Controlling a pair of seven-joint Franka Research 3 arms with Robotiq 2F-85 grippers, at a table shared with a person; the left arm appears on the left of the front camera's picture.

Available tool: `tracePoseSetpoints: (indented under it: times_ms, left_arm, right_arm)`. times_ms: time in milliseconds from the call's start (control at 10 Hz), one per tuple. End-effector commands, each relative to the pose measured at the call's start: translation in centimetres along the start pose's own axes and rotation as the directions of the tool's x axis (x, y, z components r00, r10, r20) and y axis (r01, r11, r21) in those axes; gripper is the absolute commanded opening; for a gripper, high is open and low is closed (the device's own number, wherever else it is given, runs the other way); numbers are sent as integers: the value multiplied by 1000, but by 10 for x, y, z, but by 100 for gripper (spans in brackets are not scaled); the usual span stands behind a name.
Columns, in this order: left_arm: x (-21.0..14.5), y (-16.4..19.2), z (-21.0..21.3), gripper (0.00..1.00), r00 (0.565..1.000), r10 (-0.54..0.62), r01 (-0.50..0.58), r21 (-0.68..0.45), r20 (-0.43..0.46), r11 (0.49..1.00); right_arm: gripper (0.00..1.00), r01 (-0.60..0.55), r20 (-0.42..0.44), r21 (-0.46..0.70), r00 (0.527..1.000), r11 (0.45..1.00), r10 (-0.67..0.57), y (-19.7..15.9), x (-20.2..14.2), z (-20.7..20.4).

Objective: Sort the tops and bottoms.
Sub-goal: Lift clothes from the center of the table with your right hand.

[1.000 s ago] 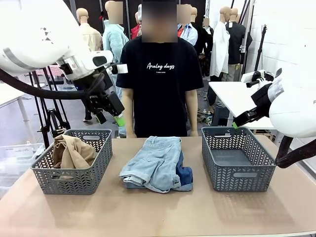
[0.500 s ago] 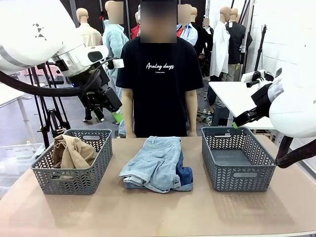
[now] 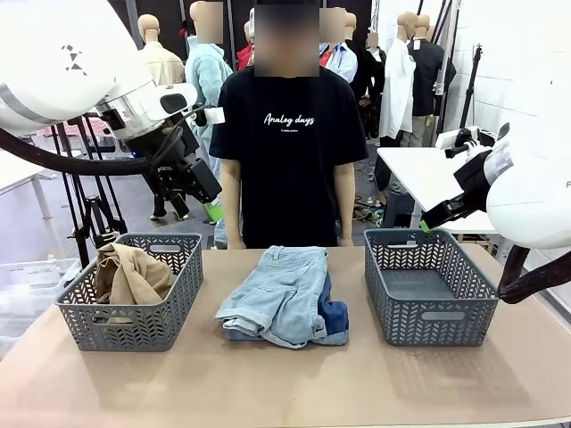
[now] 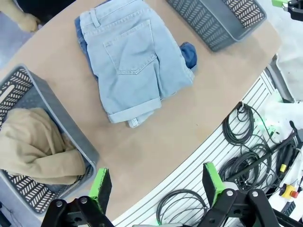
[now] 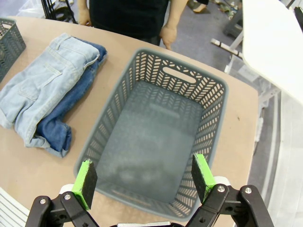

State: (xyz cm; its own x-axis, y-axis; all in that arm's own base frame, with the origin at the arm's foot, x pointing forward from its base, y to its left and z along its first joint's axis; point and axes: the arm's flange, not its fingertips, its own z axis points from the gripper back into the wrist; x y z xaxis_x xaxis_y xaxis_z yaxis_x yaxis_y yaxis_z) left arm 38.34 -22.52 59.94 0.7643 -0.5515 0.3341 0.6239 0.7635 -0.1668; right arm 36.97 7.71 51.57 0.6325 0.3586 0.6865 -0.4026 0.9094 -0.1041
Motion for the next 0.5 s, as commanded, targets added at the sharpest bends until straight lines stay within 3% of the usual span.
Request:
tracePoseSetpoints:
  times_ms: [0, 200, 400]
  left_arm:
    - [-1, -1, 3, 100, 1000, -11, 11, 0, -3, 1000]
    - [-1, -1, 3, 100, 1000, -11, 11, 0, -3, 1000]
    - [-1, -1, 3, 100, 1000, -11, 11, 0, -3, 1000]
  right_arm:
    - [100, -17, 11, 1, 1000, 1000, 17, 3, 9, -5]
    - [100, -22, 29, 136, 999, 991, 18, 2, 43, -55]
    - [100, -34, -6, 184, 999, 982, 35, 8, 80, -120]
